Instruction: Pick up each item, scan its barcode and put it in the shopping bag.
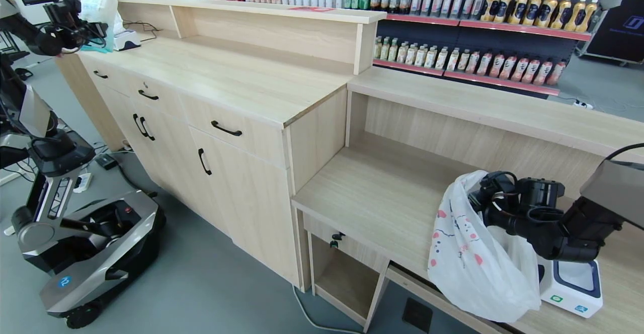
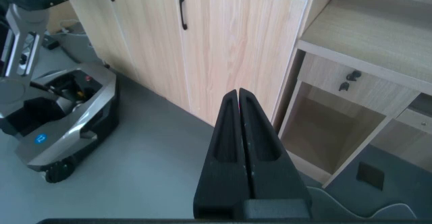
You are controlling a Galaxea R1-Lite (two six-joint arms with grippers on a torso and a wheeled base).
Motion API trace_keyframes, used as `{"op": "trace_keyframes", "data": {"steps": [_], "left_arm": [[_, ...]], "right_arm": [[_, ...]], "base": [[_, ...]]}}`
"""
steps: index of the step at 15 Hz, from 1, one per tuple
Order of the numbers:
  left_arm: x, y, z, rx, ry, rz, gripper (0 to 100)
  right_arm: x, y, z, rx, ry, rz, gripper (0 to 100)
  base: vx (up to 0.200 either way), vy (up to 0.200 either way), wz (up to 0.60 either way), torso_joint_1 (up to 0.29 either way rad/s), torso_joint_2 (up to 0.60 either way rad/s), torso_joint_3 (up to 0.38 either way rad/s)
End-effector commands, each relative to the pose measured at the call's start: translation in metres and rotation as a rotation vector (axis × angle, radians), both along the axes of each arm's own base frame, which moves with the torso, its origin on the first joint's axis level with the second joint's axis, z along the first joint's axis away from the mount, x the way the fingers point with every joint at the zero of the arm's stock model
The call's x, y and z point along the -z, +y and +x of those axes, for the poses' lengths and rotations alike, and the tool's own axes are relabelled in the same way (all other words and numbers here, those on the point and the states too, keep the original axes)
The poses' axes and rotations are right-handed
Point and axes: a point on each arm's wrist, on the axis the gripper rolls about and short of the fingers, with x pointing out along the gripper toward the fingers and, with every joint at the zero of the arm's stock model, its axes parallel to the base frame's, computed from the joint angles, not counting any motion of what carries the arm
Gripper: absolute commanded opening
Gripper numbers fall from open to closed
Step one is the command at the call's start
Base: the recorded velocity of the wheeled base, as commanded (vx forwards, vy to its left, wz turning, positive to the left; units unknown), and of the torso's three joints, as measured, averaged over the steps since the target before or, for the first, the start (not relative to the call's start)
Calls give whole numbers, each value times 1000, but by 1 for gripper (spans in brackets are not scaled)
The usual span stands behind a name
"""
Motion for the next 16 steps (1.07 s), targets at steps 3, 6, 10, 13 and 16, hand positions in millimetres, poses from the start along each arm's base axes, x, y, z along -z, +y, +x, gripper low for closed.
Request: {"op": "trace_keyframes", "data": {"steps": [3,6,10,13,16], "left_arm": [[0,0,0,0,0,-1,0],[0,0,0,0,0,1,0],[0,0,0,0,0,-1,0],[0,0,0,0,0,1,0],[0,0,0,0,0,-1,0]], "right_arm": [[10,-6,-3,9,31,-13,0],[3,-7,-5,8,13,-14,100],[-53,-6,-20,14,-91,-22,100],[-71,-18,-42,53,-111,-29,100],[-76,-22,-51,58,-115,-28,100]], "base": [[0,0,0,0,0,0],[0,0,0,0,0,0],[0,0,0,0,0,0],[0,0,0,0,0,0],[0,0,0,0,0,0]]}}
